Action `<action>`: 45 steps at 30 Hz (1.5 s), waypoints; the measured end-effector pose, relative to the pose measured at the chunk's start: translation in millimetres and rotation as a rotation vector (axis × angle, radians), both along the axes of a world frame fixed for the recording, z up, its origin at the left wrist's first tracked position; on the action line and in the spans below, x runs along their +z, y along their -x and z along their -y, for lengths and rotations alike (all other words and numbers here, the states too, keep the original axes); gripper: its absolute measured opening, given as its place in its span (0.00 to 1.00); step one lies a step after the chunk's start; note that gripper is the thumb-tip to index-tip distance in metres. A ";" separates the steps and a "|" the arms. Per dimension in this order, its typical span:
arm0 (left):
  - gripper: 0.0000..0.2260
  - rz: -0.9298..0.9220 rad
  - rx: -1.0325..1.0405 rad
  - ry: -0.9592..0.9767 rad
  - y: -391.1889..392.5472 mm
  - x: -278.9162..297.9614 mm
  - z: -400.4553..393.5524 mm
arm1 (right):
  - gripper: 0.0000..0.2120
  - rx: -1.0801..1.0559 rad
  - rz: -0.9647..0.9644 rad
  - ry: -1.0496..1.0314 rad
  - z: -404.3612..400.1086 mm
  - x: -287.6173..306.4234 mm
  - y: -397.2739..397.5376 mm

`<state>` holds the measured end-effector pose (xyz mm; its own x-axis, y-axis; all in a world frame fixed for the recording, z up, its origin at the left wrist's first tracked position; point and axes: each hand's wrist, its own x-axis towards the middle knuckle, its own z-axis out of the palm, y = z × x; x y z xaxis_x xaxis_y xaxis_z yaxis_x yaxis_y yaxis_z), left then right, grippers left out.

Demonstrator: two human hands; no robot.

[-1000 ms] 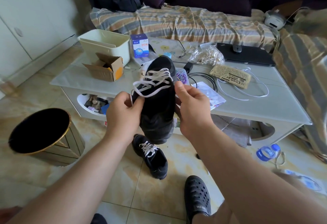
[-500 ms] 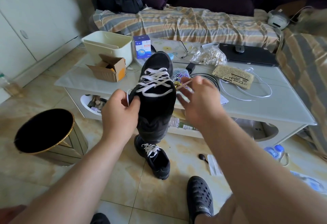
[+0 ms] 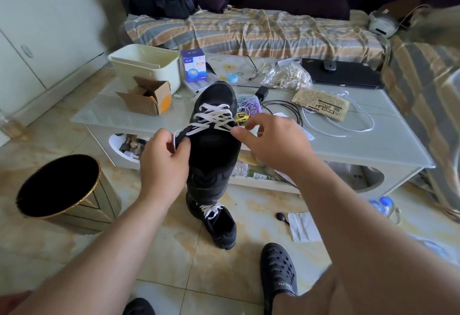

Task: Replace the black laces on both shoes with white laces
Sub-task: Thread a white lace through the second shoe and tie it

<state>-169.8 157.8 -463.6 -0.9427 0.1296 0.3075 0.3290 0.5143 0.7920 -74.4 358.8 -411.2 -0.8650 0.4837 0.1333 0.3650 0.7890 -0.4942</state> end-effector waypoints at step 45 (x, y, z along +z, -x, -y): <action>0.09 1.185 -0.239 0.254 -74.2 -276.0 -107.6 | 0.15 -0.346 0.666 0.495 -61.2 -324.6 -112.6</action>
<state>-95.6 265.4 -739.6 -0.5668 0.2679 -0.7791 -0.4164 0.7228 0.5515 38.2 420.0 -735.7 -0.4837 0.6006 -0.6366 0.8752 0.3345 -0.3494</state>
